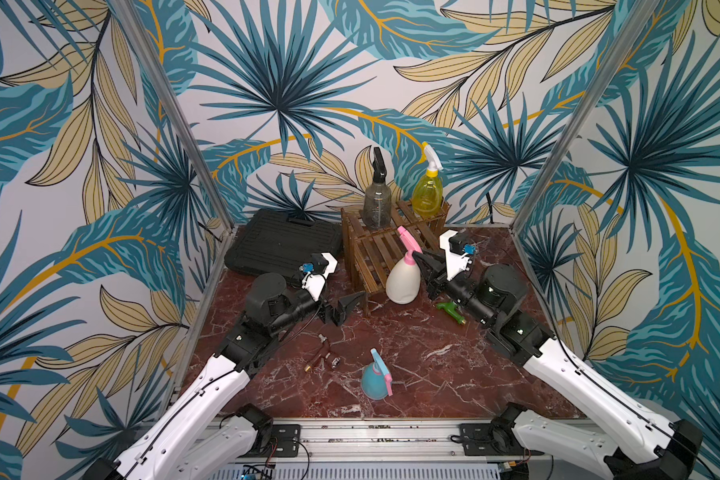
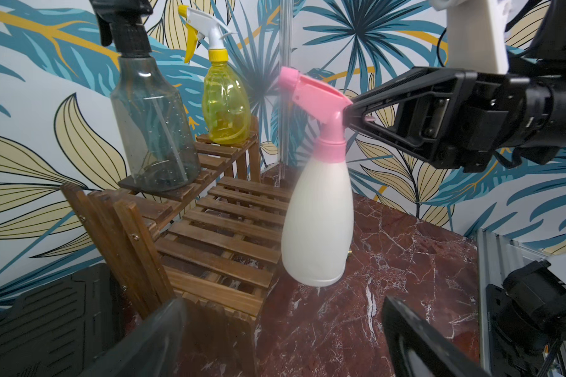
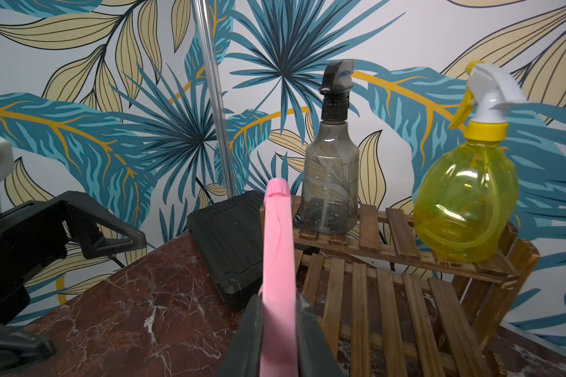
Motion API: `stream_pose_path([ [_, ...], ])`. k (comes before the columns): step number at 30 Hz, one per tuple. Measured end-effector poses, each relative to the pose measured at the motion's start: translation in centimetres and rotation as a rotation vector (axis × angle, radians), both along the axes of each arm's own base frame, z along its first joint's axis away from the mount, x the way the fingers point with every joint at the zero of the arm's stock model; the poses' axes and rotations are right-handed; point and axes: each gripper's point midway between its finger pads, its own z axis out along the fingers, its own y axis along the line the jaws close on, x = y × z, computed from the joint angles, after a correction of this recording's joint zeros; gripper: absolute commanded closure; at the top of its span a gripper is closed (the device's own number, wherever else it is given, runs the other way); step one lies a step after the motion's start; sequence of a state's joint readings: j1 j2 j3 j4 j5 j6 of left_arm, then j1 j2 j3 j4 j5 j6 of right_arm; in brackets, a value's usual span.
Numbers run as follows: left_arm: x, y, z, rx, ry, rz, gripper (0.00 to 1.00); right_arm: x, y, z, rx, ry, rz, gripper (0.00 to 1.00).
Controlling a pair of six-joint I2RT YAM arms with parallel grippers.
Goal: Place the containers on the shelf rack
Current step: 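Place the container on the shelf.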
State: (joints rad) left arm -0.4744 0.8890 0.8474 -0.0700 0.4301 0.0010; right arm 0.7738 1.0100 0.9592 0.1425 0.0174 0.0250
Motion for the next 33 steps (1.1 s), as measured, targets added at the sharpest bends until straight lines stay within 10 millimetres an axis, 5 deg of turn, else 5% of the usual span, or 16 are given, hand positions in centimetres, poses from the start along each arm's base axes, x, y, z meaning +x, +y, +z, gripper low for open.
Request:
stream_pose_path([
  [6,0.8,1.0,-1.0,0.052,-0.01,0.045,0.0,1.6,-2.0,-0.2,-0.066,-0.048,-0.098,1.0],
  [17,1.4,1.6,-3.7,0.132,-0.014,0.08,0.0,7.7,-5.6,-1.3,-0.153,-0.123,-0.2,1.0],
  [33,1.7,1.3,-4.5,0.157,-0.009,0.065,0.0,11.7,-5.5,-4.4,-0.147,-0.088,-0.125,1.0],
])
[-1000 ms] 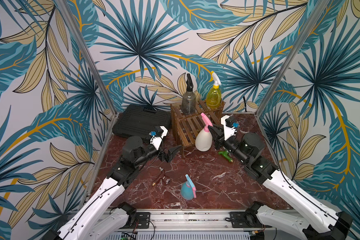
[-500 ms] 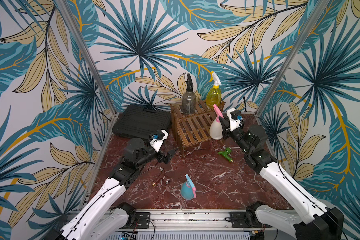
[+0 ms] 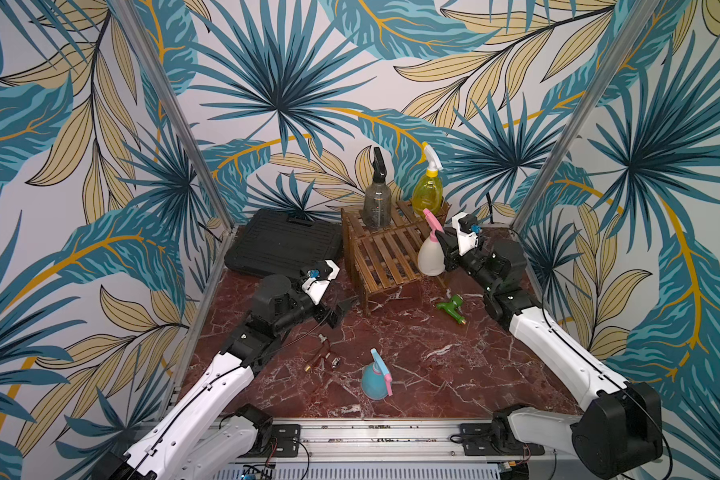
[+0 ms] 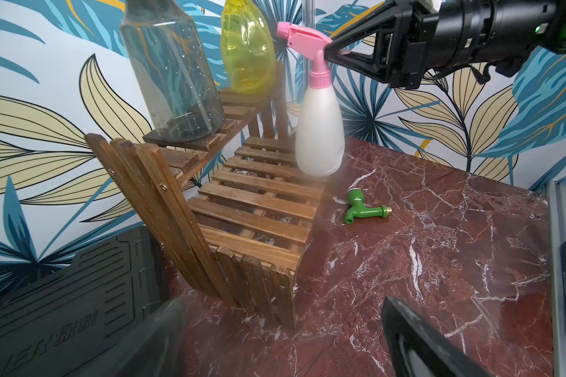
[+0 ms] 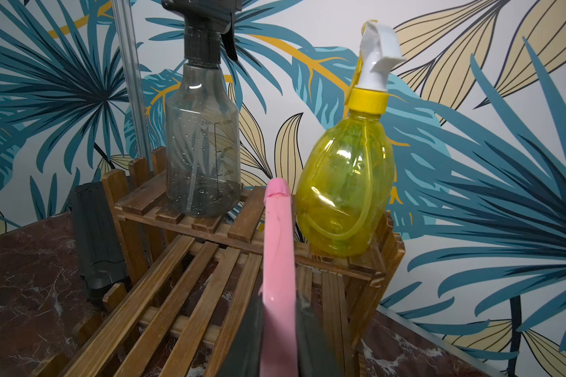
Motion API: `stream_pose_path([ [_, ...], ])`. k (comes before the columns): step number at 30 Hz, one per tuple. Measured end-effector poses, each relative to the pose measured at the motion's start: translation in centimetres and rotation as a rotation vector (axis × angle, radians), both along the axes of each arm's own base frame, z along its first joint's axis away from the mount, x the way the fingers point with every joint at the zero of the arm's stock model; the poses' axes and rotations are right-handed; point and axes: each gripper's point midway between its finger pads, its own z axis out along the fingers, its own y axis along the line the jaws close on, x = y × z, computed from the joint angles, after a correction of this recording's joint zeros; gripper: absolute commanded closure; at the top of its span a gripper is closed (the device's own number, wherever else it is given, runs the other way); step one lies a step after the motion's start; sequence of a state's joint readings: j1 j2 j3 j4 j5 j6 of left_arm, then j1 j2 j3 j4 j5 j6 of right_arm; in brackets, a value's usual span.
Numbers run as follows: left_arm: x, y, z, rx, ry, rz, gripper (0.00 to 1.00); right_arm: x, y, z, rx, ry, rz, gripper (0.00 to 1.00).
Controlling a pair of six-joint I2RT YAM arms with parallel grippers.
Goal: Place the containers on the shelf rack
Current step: 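Place the container on the shelf.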
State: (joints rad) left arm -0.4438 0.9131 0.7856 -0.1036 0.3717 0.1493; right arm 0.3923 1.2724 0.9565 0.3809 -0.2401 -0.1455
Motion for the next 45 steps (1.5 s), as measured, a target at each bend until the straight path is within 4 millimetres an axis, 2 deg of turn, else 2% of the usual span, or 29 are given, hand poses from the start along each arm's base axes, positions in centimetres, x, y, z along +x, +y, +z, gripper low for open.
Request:
stream_pose_path([
  [14,-0.1,-0.2,-0.1,-0.001,0.003,-0.013,0.0,2.1,0.5,-0.5,0.026,-0.006,-0.017,1.0],
  [18,-0.1,-0.2,-0.1,0.0,0.003,-0.014,0.0,2.4,0.4,-0.4,0.031,-0.003,-0.032,0.95],
  [21,-0.1,-0.2,-0.1,0.0,0.002,-0.014,0.0,2.7,0.3,-0.5,0.034,0.002,-0.037,0.83],
  [24,-0.1,-0.2,-0.1,0.001,0.003,-0.014,0.0,3.1,0.1,-0.5,0.037,0.008,-0.053,0.78],
  [34,0.3,-0.5,-1.3,0.017,0.041,-0.02,0.0,3.6,-0.4,-1.7,0.015,0.05,-0.093,0.52],
  [42,0.2,-0.6,-1.3,0.015,0.042,-0.028,0.0,3.5,-0.8,-1.8,0.006,0.059,-0.112,0.19],
  [45,0.1,-0.6,-1.3,0.015,0.042,-0.033,0.0,2.7,-1.4,-0.9,0.007,0.055,-0.13,0.06],
])
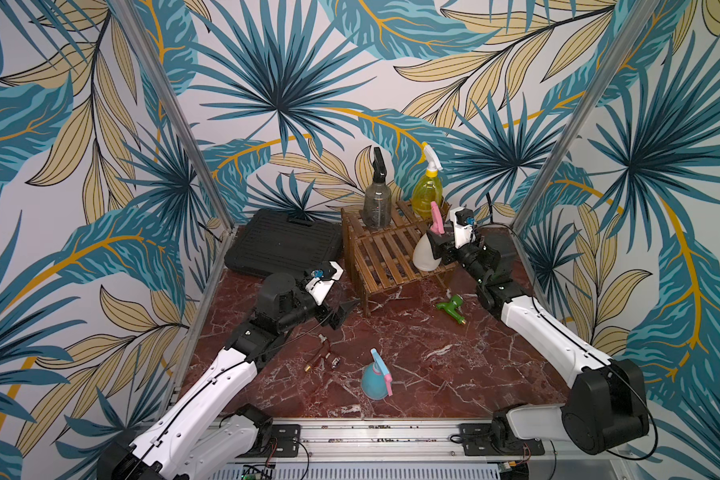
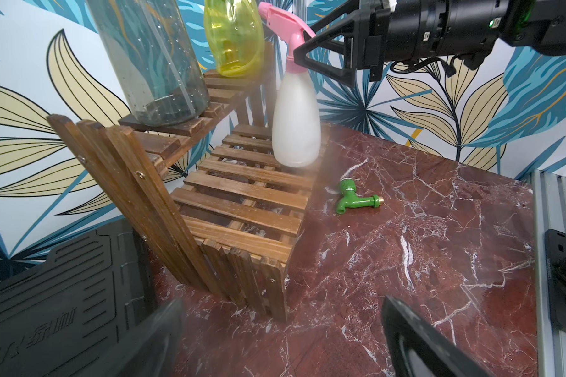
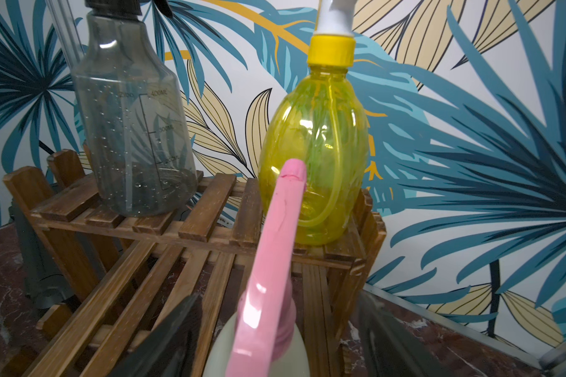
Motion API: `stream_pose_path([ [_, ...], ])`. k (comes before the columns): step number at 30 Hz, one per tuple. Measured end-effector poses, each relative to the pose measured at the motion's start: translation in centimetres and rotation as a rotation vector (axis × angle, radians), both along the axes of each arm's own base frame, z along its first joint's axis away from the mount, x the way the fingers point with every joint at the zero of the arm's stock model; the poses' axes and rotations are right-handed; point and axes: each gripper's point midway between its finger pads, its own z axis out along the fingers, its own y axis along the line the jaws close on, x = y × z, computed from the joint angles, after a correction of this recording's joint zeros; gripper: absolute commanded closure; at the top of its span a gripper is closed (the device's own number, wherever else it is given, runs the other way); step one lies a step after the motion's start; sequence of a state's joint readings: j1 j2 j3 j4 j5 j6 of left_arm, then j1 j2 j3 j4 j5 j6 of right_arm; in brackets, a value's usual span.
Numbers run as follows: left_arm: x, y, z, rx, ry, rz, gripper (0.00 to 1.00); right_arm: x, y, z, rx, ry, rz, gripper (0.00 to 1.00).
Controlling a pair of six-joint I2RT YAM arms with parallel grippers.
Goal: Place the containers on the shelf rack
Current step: 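Place the container on the shelf, then pick up a container from the center of the board.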
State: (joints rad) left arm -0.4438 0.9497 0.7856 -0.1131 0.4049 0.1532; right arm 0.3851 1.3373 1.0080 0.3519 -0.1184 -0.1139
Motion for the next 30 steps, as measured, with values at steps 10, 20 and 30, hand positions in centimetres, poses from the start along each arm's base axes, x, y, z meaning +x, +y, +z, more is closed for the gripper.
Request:
stream_pose_path([
  [10,-2.7,-0.9,1.6,-0.018,-0.053,-0.124,0.0,-6.4,-2.2,4.5,0.015,0.008,0.019,0.01],
  [20,-5.8,-2.0,-0.7,0.074,-0.009,-0.234,0.0,-13.8,3.2,0.4,0.058,0.343,0.293,0.07],
  [30,-6.8,-1.6,-2.2,0.133,-0.019,-0.231,0.0,-23.9,9.9,-5.4,-0.073,0.558,0.526,0.11],
])
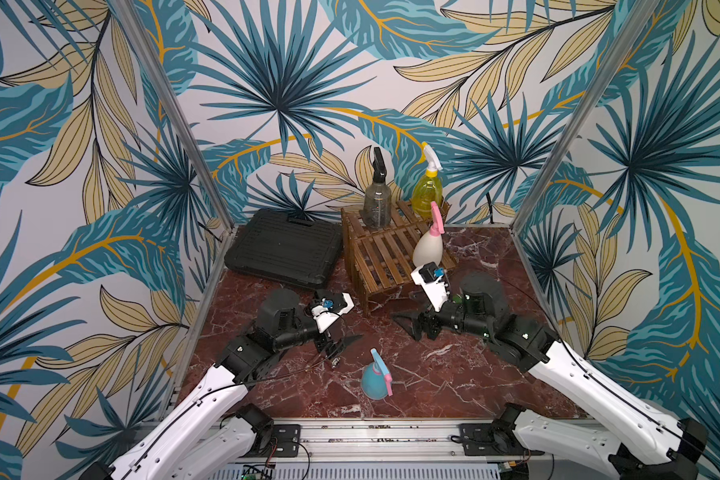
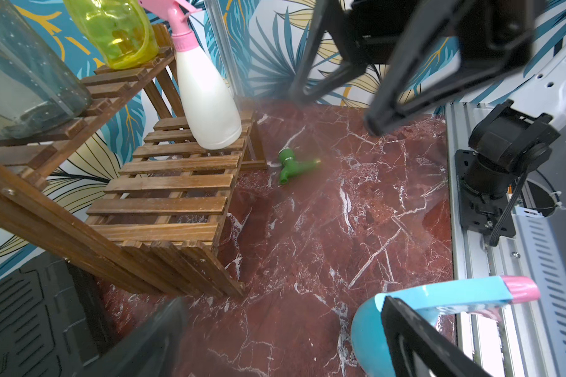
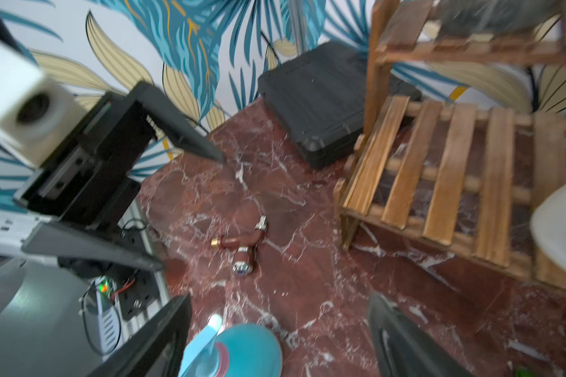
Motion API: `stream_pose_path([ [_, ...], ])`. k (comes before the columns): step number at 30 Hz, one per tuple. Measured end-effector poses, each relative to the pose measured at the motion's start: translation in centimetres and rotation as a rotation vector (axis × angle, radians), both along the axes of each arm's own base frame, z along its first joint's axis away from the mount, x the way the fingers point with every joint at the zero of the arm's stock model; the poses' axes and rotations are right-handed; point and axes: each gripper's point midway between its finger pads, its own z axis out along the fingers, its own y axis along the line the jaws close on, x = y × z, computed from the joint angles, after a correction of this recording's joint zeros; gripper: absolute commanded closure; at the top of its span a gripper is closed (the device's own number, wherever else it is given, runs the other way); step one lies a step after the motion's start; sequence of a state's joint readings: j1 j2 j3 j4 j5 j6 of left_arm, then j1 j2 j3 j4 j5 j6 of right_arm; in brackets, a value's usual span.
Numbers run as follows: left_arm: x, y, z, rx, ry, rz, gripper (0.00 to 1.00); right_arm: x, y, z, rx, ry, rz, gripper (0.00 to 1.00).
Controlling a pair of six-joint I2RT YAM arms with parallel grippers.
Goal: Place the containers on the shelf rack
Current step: 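Pick up a container from the center of the board.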
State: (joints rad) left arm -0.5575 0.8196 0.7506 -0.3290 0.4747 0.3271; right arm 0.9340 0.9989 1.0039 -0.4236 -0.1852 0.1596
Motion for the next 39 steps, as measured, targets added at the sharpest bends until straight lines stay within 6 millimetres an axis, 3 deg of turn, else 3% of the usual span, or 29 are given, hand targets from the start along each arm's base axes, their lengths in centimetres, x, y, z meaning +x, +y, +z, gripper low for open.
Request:
stream_pose_path([
  [8,0.3,0.5,-0.4,0.014,-0.008,0.033,0.0,-6.9,1.6,-3.5,-0.078,0.086,0.099,0.14],
  [13,0.4,0.6,-0.3,0.013,-0.013,0.04,0.0,-9.3,2.1,-5.1,-0.114,0.12,0.105,0.13],
  [20,0.4,0.6,-0.5,0.015,-0.011,0.041,0.0,-8.5,2.0,-8.7,-0.211,0.146,0.012,0.19],
  [24,0.4,0.6,-0.4,0.015,-0.011,0.041,0.0,-8.2,2.2,-9.7,-0.238,0.156,-0.007,0.3],
  [26,0.4,0.6,-0.4,0.015,-0.012,0.041,0.0,-8.2,2.3,-10.0,-0.245,0.162,-0.012,0.41],
  [34,0.4,0.6,-0.5,0.016,-0.01,0.041,0.0,-8.1,2.5,-10.2,-0.247,0.16,-0.013,0.78],
  [39,0.4,0.6,-0.5,0.016,-0.01,0.041,0.0,-7.9,2.6,-9.1,-0.215,0.121,-0.008,0.84],
])
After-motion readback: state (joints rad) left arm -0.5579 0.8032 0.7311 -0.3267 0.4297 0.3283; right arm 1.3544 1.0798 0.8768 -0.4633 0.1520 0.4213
